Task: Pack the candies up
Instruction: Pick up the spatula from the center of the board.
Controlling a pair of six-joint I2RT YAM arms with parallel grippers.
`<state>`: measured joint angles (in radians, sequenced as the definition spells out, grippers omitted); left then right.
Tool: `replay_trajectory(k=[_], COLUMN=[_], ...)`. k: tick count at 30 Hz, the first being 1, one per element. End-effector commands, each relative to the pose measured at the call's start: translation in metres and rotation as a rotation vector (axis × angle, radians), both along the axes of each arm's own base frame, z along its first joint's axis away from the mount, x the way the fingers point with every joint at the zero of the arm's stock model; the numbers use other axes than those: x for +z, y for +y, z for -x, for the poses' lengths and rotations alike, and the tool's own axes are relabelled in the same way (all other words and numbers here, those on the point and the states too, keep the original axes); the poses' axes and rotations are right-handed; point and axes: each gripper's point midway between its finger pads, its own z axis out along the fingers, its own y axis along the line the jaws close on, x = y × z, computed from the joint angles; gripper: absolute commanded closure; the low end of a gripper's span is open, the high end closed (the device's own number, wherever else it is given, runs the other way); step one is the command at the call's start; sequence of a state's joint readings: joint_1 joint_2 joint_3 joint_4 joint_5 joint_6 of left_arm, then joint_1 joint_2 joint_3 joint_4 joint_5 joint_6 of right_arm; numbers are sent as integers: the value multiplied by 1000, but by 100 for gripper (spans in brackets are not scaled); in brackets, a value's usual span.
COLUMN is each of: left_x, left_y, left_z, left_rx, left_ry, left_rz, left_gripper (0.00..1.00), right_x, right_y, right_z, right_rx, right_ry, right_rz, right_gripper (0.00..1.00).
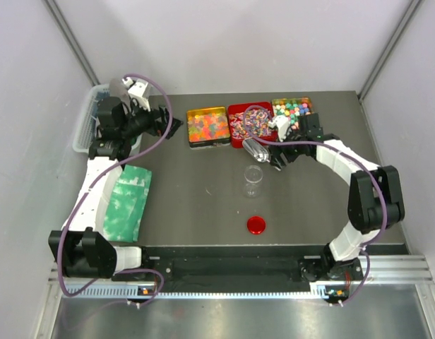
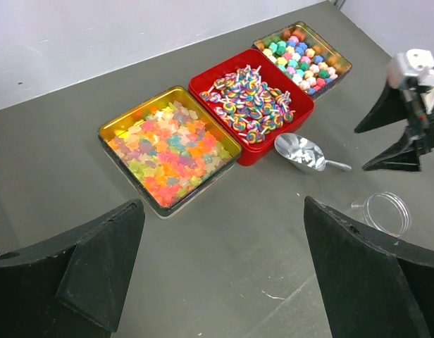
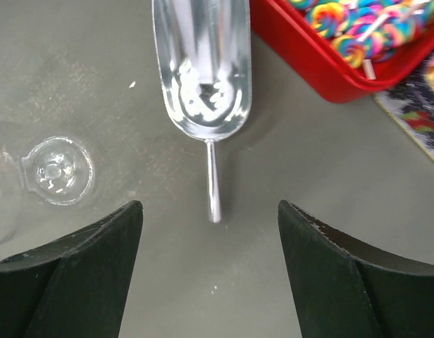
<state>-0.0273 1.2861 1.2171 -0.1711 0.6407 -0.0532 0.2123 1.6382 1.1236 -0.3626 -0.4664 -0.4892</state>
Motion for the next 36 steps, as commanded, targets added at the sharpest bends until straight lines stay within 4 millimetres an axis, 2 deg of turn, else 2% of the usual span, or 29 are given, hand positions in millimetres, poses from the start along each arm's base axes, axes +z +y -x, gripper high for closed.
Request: replay_trajectory(k=[1,6,9,17,24,28,30,33,34,36], left_x=[3,-1,-2,-3,-9,-12,-12,-11,-11,-12], left_y=[-6,-7,-7,-8,-8,-8,-8,-8,-8,-7], left_z=[-3,-2,-2,-1,-3,-3,-3,-3,-3,-2], left_rx=[-34,-37,-38,-43,-41,-37,-39,-39,-36,-36], left_ry=[-45,-39,-38,-32,-21,-16,-15,-18,-18,-17], left_rz=[5,6,5,9,11,12,13,13,12,11], left_gripper=[1,1,1,1,1,1,1,1,1,1], right_x=[12,-20,-29,-37,-49,-51,-54,-53,-53,-53], right_y=[22,28,31,28,36,42,43,44,43,40], right_z=[-21,-26,-31,-39,-39,-41,-42,-43,-43,-42], right_rx=[48,42,36,15,29,31,24,21,19,19], right_ry=[-88,-46,-29,-42,-25,-36,-34,-30,-29,-26], right_rz=[16,76,86,109,106,107,111,114,116,132], right_gripper=[24,30,32,37,41,49,56,76,87,97])
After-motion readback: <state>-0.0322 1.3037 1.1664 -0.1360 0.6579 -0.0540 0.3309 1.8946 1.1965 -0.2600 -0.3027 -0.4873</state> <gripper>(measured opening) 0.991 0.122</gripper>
